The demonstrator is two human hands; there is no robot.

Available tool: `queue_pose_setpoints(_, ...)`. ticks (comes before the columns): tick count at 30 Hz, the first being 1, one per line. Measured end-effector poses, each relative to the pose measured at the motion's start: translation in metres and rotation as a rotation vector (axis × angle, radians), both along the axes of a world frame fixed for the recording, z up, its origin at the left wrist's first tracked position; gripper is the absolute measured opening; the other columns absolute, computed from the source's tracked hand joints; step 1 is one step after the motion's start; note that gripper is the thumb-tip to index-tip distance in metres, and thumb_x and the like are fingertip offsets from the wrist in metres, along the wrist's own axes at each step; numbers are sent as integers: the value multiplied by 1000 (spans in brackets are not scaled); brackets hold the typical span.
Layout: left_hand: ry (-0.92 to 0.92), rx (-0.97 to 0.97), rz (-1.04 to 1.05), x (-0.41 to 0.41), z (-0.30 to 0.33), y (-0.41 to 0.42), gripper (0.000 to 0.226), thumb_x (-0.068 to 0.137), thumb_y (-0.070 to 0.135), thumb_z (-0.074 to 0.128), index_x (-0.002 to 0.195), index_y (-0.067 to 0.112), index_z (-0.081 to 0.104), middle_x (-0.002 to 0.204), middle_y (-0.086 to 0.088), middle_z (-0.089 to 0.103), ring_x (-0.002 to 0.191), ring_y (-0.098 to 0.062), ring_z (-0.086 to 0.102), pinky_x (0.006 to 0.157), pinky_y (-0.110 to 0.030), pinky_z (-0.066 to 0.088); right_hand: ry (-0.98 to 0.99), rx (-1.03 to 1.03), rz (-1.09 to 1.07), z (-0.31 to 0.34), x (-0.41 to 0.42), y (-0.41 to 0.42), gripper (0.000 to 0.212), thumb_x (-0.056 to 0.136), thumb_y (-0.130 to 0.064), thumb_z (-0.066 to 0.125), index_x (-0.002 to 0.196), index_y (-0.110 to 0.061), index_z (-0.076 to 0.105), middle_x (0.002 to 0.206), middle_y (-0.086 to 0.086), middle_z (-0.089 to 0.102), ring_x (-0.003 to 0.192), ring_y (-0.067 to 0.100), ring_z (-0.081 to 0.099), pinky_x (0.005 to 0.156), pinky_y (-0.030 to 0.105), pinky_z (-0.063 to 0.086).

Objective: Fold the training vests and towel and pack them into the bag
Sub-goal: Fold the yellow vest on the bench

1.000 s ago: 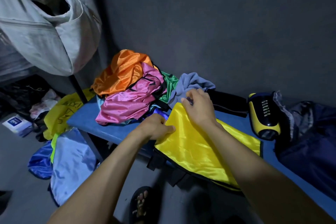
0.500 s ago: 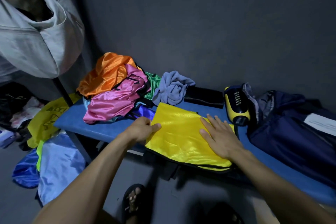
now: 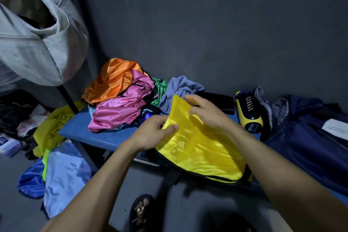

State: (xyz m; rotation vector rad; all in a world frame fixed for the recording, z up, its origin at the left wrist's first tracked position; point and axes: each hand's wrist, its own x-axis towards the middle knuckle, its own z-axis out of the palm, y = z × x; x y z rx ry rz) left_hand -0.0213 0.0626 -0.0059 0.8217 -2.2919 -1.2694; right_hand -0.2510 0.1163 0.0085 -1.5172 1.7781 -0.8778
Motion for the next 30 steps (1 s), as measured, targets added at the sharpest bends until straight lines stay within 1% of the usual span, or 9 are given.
queue_pose_setpoints(4, 44, -103, -92, -2, 13, 4, 17, 103, 27, 62, 113, 21, 74, 109, 12, 76, 100, -7, 71, 92, -39, 55, -251, 172, 104, 19, 1, -46, 74, 67, -27, 60, 140, -31, 55, 131, -1, 62, 116, 19, 62, 93, 40, 54)
queue_pose_setpoints(7, 54, -130, -110, -1, 18, -3, 21, 103, 29, 61, 117, 19, 73, 113, 9, 75, 103, -8, 71, 94, -44, 54, -343, 291, 245, 22, -13, -53, 40, 73, -17, 62, 112, -5, 63, 102, 8, 67, 93, 25, 66, 86, 45, 52)
queue_pose_setpoints(9, 60, -121, -117, 0, 22, -6, 21, 103, 32, 62, 114, 19, 74, 110, 7, 76, 101, -11, 72, 92, -46, 55, -361, 270, 245, 26, -26, -47, 24, 79, -13, 71, 102, -6, 66, 99, 12, 71, 91, 28, 69, 89, 46, 53)
queue_pose_setpoints(14, 86, -134, -96, 2, 29, -7, 32, 95, 50, 64, 101, 19, 71, 94, -4, 73, 85, -27, 70, 76, -52, 56, -402, 86, 132, 55, -49, -11, 30, 83, -16, 75, 110, -6, 72, 105, 11, 76, 94, 25, 73, 81, 34, 59)
queue_pose_setpoints(16, 96, -149, -95, 5, 32, -6, 26, 91, 48, 68, 95, 22, 70, 89, -1, 72, 80, -22, 68, 71, -46, 54, -382, 8, 89, 69, -51, 5, 28, 85, -16, 74, 112, -5, 72, 103, 9, 76, 92, 23, 73, 78, 31, 59)
queue_pose_setpoints(18, 111, -158, -95, 9, 38, -4, 15, 93, 36, 71, 94, 20, 70, 89, 3, 74, 81, -11, 69, 73, -41, 54, -350, -57, 55, 84, -52, 21, 28, 87, -16, 73, 112, -5, 71, 101, 8, 76, 90, 21, 73, 76, 29, 59)
queue_pose_setpoints(20, 152, -159, -91, 12, 50, -1, 10, 96, 25, 70, 93, 15, 71, 90, -3, 74, 84, -12, 69, 79, -44, 54, -319, -109, 36, 101, -53, 37, 28, 85, -20, 74, 110, -8, 72, 102, 7, 77, 90, 19, 74, 76, 29, 60)
queue_pose_setpoints(25, 253, -292, -97, -1, 114, 0, 18, 94, 31, 68, 95, 13, 71, 89, -3, 74, 80, -9, 64, 76, -33, 51, -317, -269, -15, 152, -64, 63, 28, 79, -21, 76, 105, -10, 74, 97, 4, 79, 83, 13, 75, 69, 24, 59)
queue_pose_setpoints(30, 179, -458, -120, -27, 156, -27, 11, 96, 28, 71, 98, 17, 70, 91, 8, 74, 84, -3, 66, 81, -29, 52, -276, -272, -112, 158, -86, 63, 36, 76, -27, 79, 109, -12, 74, 96, 3, 80, 79, 11, 75, 63, 21, 57)
